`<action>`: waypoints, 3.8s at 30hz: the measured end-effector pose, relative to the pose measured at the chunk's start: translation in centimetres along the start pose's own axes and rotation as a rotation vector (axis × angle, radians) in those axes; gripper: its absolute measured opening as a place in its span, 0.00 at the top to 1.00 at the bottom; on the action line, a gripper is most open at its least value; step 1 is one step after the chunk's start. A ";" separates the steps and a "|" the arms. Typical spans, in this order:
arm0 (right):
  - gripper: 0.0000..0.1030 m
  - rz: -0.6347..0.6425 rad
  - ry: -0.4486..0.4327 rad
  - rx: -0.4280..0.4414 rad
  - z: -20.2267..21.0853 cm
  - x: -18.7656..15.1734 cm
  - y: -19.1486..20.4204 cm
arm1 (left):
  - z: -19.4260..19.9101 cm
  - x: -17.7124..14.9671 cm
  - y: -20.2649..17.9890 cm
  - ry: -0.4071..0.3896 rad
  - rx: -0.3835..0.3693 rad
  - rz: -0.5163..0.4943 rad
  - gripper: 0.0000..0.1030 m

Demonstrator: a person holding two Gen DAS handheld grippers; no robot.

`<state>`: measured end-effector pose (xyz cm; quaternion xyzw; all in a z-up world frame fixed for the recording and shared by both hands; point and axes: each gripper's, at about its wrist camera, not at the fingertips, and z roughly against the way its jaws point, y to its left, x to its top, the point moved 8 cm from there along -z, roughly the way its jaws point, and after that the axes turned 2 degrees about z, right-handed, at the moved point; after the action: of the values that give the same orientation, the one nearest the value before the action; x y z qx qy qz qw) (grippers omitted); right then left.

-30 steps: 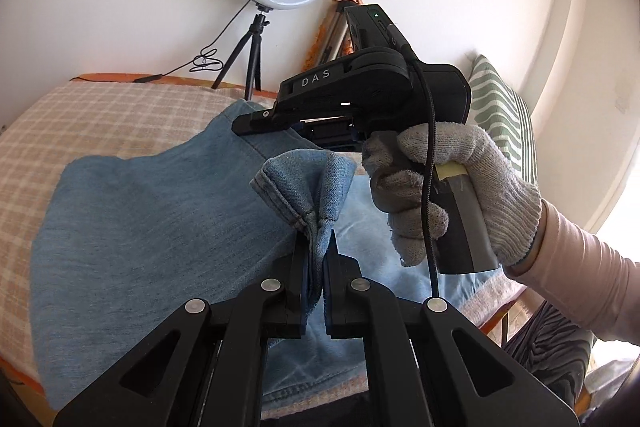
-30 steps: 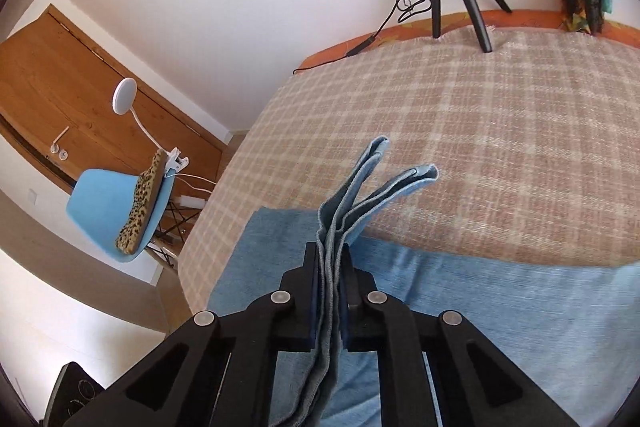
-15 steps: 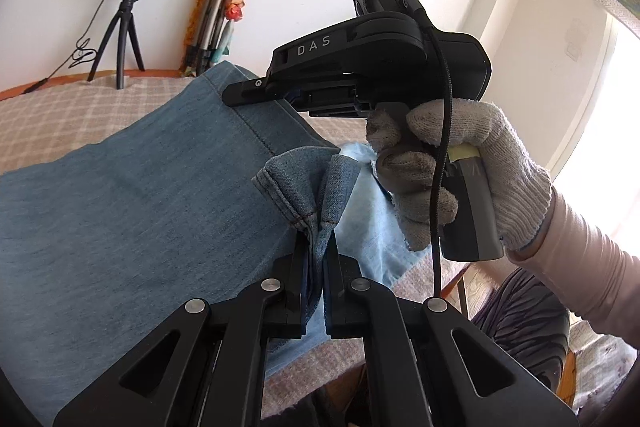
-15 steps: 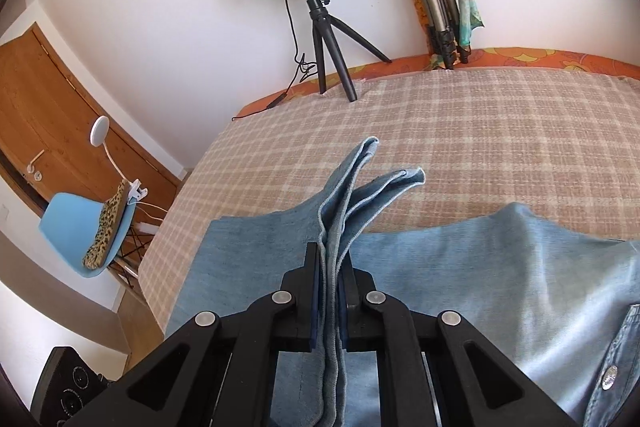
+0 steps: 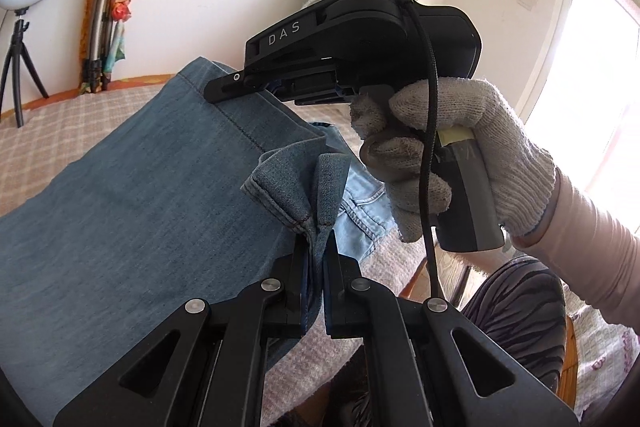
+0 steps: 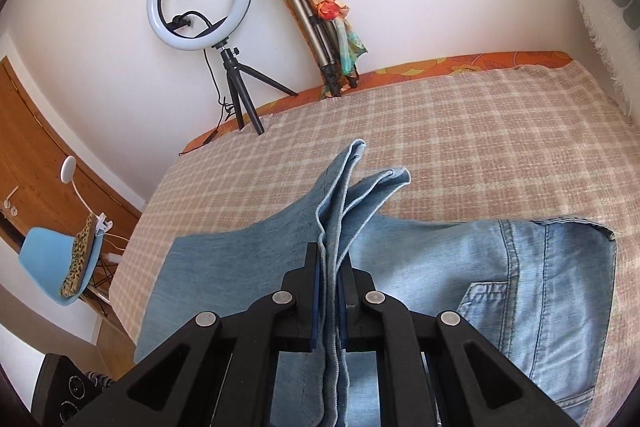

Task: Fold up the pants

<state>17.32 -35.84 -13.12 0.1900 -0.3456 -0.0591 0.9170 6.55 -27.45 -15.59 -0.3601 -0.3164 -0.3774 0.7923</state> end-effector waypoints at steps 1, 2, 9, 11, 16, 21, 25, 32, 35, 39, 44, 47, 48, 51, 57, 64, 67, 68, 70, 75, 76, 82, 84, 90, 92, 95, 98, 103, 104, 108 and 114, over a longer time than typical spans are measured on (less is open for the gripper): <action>0.96 -0.005 -0.005 -0.010 0.4 0.0 -0.8 | -0.6 0.2 -0.2 0.004 -0.010 -0.003 0.96; 0.96 -0.007 -0.011 -0.023 0.8 0.0 -1.5 | -1.2 0.6 -0.5 0.009 -0.020 -0.005 0.96; 0.96 -0.073 -0.031 -0.079 2.9 -0.4 -7.1 | -4.9 1.3 -3.1 0.042 -0.083 -0.040 0.96; 0.96 -0.094 -0.036 -0.089 3.3 -0.6 -8.4 | -5.8 1.3 -3.4 0.056 -0.098 -0.045 0.96; 0.96 -0.142 -0.044 -0.109 3.7 -1.3 -11.0 | -7.6 1.4 -4.1 0.078 -0.116 -0.066 0.96; 0.96 -0.159 -0.034 -0.138 3.3 -1.9 -12.4 | -9.2 1.1 -4.8 0.102 -0.123 -0.077 0.96; 0.96 -0.146 0.001 -0.168 2.2 -2.7 -13.3 | -9.7 0.1 -5.3 0.142 -0.146 -0.067 0.94; 0.84 -0.114 0.019 -0.253 2.1 -3.3 -14.7 | -8.8 -1.0 -6.9 0.181 -0.177 -0.097 0.83; 0.63 -0.111 0.008 -0.342 3.2 -3.3 -15.8 | -7.2 -0.7 -6.7 0.165 -0.178 -0.070 0.83; 0.63 -0.151 -0.035 -0.316 5.1 -3.4 -16.0 | -4.3 -0.2 -5.8 0.127 -0.141 -0.080 0.83; 0.61 -0.103 -0.064 -0.306 6.2 -3.4 -13.9 | -0.8 0.3 -2.6 0.093 -0.049 -0.038 0.83; 0.58 -0.074 -0.082 -0.281 6.3 -3.0 -12.0 | 1.2 0.5 0.0 0.066 0.006 0.014 0.77; 0.58 -0.060 -0.087 -0.273 6.2 -2.8 -11.3 | 1.9 0.5 0.8 0.056 0.020 0.035 0.72; 0.55 -0.017 -0.094 -0.248 5.6 -2.2 -9.0 | 3.5 0.6 3.4 0.027 0.073 0.084 0.67; 0.50 0.087 -0.076 -0.183 3.4 -1.4 -3.7 | 7.8 -0.2 7.9 -0.018 0.197 0.169 0.56; 0.50 0.252 -0.018 -0.101 -0.1 -1.6 4.3 | 11.5 -2.8 14.7 -0.006 0.394 0.289 0.56; 0.48 0.317 0.023 -0.056 -2.1 -2.5 7.9 | 12.4 -4.6 17.1 0.011 0.453 0.335 0.56; 0.46 0.340 0.039 -0.042 -2.7 -2.8 9.1 | 12.5 -5.2 17.6 0.023 0.465 0.347 0.56; 0.45 0.387 0.073 -0.022 -4.3 -3.6 11.3 | 12.5 -6.3 18.3 0.044 0.477 0.364 0.56; 0.44 0.455 0.173 0.057 -8.1 -5.3 16.8 | 12.5 -8.8 18.9 0.076 0.492 0.383 0.56; 0.44 0.454 0.193 0.078 -8.9 -5.5 17.8 | 12.6 -9.0 18.8 0.073 0.493 0.376 0.56; 0.44 0.400 0.364 0.171 -14.1 -6.7 22.6 | 13.4 -9.5 18.5 0.057 0.481 0.384 0.56; 0.44 0.368 0.419 0.153 -15.9 -6.9 23.2 | 13.6 -9.6 18.4 0.054 0.475 0.387 0.56; 0.44 0.393 0.542 0.073 -19.4 -7.6 25.2 | 14.1 -10.0 18.2 0.041 0.449 0.407 0.56; 0.44 0.410 0.582 0.043 -20.0 -8.0 25.8 | 14.3 -10.0 18.3 0.039 0.437 0.421 0.56; 0.44 0.432 0.620 -0.006 -20.8 -8.4 26.4 | 14.5 -10.1 18.2 0.038 0.434 0.426 0.56; 0.44 0.442 0.650 -0.058 -21.9 -8.6 26.6 | 14.7 -10.1 18.0 0.032 0.429 0.428 0.56; 0.42 0.489 0.680 -0.135 -23.4 -9.7 27.2 | 15.2 -10.2 17.5 0.013 0.369 0.458 0.71; 0.42 0.503 0.684 -0.149 -23.6 -9.9 27.3 | 15.3 -10.1 17.3 0.006 0.359 0.459 0.72; 0.47 0.577 0.670 -0.216 -24.0 -10.5 27.4 | 16.2 -9.4 16.8 -0.034 0.334 0.458 0.73; 0.75 0.612 0.633 -0.246 -23.5 -10.1 26.8 | 16.4 -8.9 16.3 -0.033 0.354 0.439 0.73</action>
<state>24.57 -1.54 -25.06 -0.0224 -0.0788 0.2350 0.9685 11.65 -3.51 -18.99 -0.2819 -0.3048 -0.1297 0.9005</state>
